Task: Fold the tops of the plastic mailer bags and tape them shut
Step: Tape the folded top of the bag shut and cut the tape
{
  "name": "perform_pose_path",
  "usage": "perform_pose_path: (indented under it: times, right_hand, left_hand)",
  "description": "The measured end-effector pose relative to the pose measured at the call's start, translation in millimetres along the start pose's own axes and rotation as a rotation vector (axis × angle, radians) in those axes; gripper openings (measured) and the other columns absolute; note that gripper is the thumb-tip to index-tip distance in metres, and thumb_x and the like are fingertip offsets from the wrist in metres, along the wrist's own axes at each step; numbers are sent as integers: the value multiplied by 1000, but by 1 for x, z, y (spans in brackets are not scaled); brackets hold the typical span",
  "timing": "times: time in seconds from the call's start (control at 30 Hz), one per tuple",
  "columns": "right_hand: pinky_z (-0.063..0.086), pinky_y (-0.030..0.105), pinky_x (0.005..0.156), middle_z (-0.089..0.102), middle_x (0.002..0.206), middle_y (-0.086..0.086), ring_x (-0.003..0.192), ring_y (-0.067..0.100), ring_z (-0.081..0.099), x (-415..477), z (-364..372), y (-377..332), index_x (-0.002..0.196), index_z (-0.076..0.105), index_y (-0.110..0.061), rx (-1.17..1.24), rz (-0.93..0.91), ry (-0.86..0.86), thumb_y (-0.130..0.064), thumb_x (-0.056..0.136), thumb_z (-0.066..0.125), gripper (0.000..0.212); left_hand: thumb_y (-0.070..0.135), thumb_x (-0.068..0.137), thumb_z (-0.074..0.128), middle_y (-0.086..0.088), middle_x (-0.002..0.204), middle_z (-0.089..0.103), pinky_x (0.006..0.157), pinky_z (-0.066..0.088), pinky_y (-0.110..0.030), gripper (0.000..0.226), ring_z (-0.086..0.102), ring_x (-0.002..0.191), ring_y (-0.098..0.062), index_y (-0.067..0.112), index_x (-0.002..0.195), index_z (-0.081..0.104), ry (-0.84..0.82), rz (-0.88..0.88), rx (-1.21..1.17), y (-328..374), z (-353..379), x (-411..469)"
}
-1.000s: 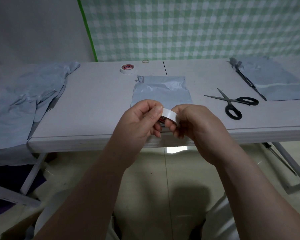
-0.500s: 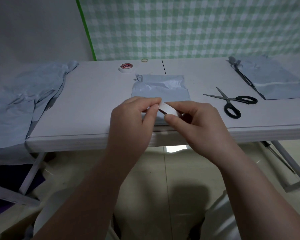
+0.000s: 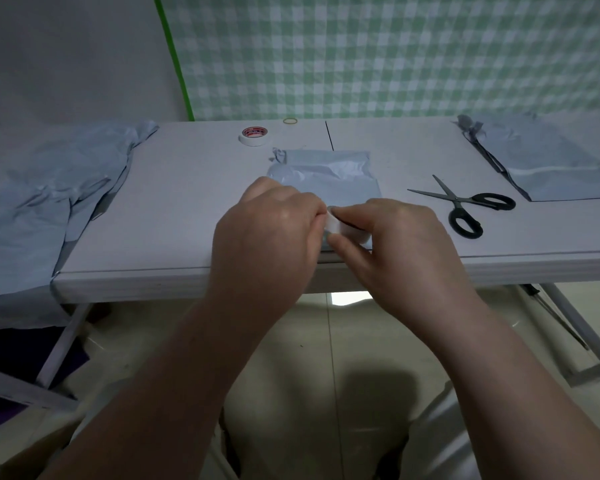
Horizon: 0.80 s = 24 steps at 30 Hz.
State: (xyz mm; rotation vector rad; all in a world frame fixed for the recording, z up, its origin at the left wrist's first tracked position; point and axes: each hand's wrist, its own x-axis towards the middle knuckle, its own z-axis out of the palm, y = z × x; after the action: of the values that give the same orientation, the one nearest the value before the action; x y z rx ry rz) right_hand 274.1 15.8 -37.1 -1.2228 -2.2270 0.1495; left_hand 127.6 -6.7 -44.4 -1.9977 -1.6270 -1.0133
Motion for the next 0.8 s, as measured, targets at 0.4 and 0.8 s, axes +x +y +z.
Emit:
perform_pose_path:
  times: [0.4,0.8]
  right_hand:
    - [47,31,79,65,73,-4,78,11,61,10,-6,17,76,66,-13,883,127,-150,-35,82,62,23]
    - [44,22,68,65,81,11,77,17,56,28,-4,6,78,67,-6,676,92,-73,-26,85,68,21]
  left_hand:
    - [8,78,60,15,58,52,52,31,-7,13,46,50,4,15,67,60,-83,-366,-593,-5,-4,7]
    - [20,79,57,2,68,60,60,53,-22,11,60,74,-12,17,69,61,-208,-595,-967,-16,-9,11]
